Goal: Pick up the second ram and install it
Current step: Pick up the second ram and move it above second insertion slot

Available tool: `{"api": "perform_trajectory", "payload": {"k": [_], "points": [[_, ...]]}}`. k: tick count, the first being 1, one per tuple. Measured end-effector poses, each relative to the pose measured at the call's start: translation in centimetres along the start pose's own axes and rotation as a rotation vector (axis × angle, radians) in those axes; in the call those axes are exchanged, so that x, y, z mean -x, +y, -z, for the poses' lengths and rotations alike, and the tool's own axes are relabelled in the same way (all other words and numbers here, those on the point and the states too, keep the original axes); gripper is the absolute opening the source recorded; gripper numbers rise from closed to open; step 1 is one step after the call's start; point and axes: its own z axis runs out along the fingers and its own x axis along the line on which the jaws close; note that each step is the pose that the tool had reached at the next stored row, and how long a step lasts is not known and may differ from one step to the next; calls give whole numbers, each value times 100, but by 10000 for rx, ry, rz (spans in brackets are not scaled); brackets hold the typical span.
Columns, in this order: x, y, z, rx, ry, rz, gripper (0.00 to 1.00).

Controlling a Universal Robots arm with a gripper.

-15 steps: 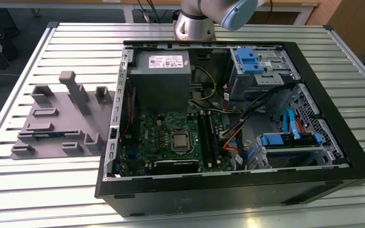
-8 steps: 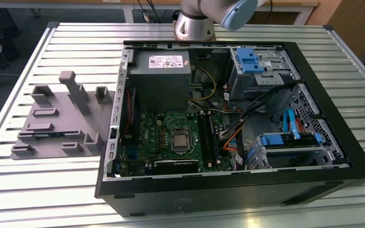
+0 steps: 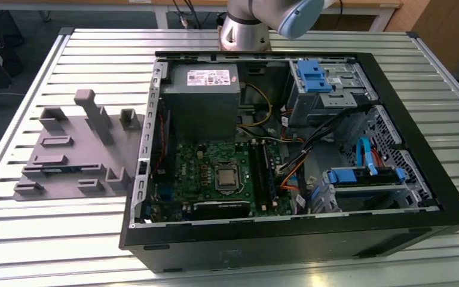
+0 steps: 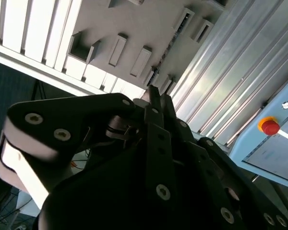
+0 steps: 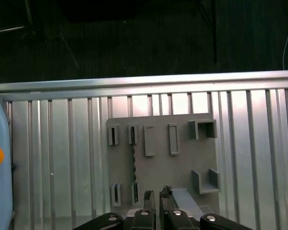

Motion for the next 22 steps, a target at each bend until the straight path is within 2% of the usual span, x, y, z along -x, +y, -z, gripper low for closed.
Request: {"api": "perform_trajectory", "payload": {"k": [1,3,6,7,22], "points": [[0,0,-5,0,0,0,16],[-1,-1,-29,-1,0,0,29],[-2,-2,-81,0,0,0,35],[-2,-3,-99,-1,0,0,41],[-7,-9,-281,0,0,-1,41]]}}
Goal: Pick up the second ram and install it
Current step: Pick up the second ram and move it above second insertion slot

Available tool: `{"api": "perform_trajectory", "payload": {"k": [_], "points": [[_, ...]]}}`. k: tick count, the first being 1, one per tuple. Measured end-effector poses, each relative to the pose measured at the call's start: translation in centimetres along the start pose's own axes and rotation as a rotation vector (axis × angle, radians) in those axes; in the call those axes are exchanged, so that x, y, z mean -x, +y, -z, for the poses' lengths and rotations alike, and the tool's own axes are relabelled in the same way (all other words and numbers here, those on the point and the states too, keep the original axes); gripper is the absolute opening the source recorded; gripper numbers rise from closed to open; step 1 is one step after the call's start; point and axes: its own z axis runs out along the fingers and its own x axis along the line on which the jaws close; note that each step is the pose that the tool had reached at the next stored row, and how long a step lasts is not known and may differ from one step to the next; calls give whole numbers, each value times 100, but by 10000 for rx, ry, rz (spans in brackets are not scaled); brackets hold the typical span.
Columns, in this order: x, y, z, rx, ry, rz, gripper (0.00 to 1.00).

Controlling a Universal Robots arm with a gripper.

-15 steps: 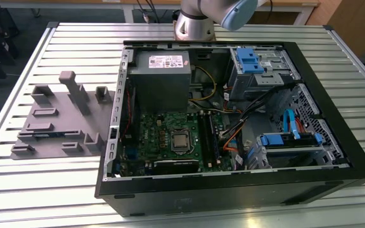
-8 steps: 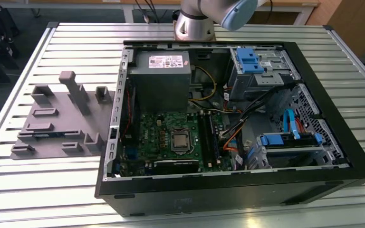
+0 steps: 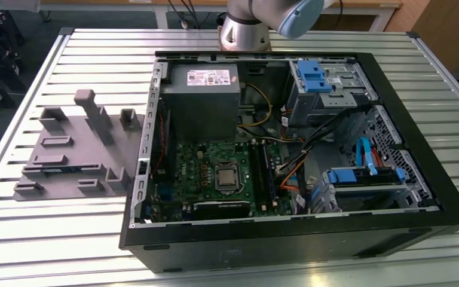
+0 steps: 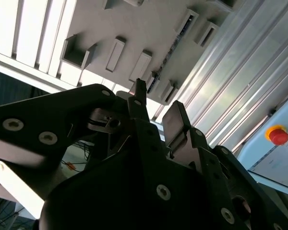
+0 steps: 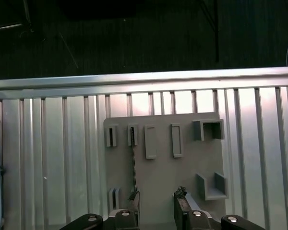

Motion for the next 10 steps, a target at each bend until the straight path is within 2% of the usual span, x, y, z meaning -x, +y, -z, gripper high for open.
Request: {"api": "perform_trajectory", "payload": {"k": [4,10], "points": [[-1,-1,-36,0,0,0,41],[-1,-2,-50,0,0,-1,41]]}}
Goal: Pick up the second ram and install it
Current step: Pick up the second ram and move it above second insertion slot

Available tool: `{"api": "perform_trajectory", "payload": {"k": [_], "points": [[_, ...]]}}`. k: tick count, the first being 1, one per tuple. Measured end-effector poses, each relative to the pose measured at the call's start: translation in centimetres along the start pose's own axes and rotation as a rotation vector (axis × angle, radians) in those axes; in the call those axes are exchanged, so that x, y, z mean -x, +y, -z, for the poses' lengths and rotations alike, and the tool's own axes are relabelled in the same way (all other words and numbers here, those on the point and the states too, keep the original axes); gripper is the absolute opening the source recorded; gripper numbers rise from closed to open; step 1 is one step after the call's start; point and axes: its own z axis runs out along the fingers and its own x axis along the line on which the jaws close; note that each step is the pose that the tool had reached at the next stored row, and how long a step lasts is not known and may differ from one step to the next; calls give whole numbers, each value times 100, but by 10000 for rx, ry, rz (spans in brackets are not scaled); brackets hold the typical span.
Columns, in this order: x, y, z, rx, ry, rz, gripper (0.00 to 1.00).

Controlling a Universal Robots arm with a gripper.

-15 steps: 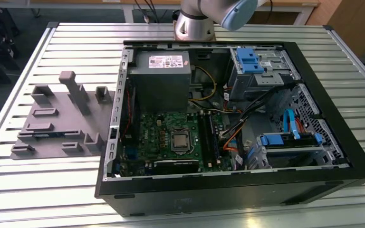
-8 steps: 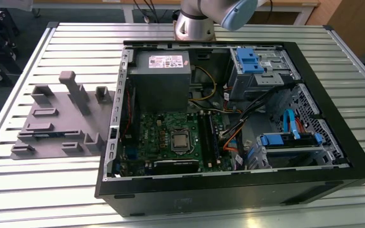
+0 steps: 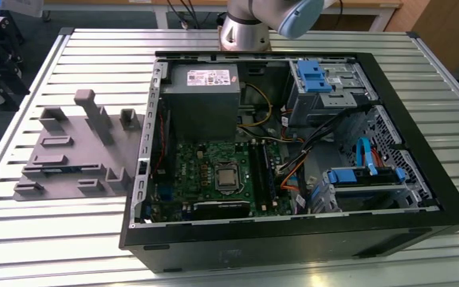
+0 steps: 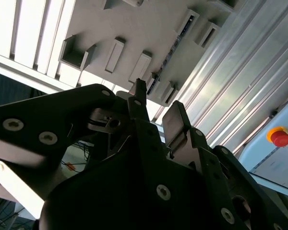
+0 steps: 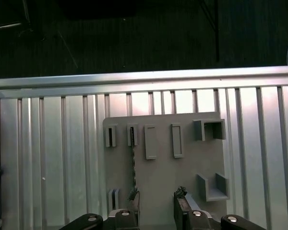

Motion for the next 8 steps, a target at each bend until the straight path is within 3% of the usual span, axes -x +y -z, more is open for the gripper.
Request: {"api": "perform_trajectory", "payload": {"k": [8], "points": [[0,-1,-21,-1,-1,0,41]]}}
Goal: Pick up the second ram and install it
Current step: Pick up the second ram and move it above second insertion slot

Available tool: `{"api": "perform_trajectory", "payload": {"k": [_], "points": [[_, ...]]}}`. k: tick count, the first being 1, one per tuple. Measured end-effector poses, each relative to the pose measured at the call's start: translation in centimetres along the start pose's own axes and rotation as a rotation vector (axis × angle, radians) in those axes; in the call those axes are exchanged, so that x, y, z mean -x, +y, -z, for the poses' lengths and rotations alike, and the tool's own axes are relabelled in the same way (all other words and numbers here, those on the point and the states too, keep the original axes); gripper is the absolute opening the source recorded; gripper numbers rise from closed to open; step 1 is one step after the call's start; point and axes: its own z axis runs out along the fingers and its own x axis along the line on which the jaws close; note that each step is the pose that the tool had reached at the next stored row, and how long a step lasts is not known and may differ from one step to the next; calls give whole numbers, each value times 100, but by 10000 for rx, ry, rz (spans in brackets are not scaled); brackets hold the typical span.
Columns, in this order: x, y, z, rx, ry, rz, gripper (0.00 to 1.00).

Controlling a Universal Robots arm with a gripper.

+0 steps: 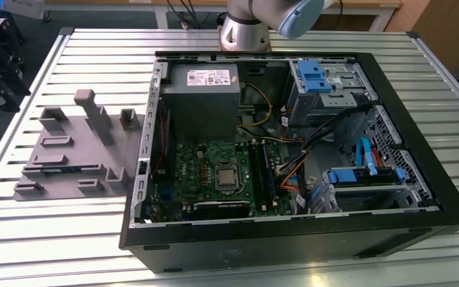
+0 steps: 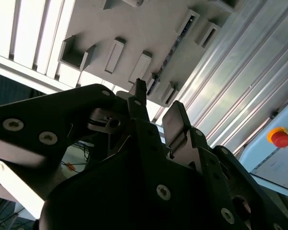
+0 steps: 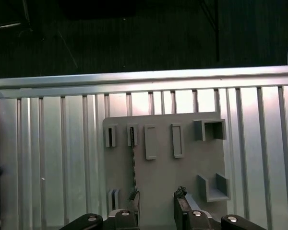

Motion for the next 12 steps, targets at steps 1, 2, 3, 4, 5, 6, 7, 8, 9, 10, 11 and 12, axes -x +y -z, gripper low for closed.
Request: {"api": "perform_trajectory", "payload": {"k": [1,2,3,4,5,6,7,8,9,10,11,12], "points": [[0,0,-4,0,0,0,41],[0,0,-8,1,1,0,41],[0,-1,-15,0,0,0,41],[0,-1,-21,0,0,0,41],[-1,-1,-28,0,0,0,41],[-1,-1,-35,1,1,0,41],[-1,-1,-43,0,1,0,41],[-1,-2,-51,-1,0,0,41],[-1,-2,-58,-1,0,0,41],[-1,-3,-65,1,1,0,41],[-1,-2,-73,0,0,0,41],[-2,-3,-80,0,0,0,41]]}}
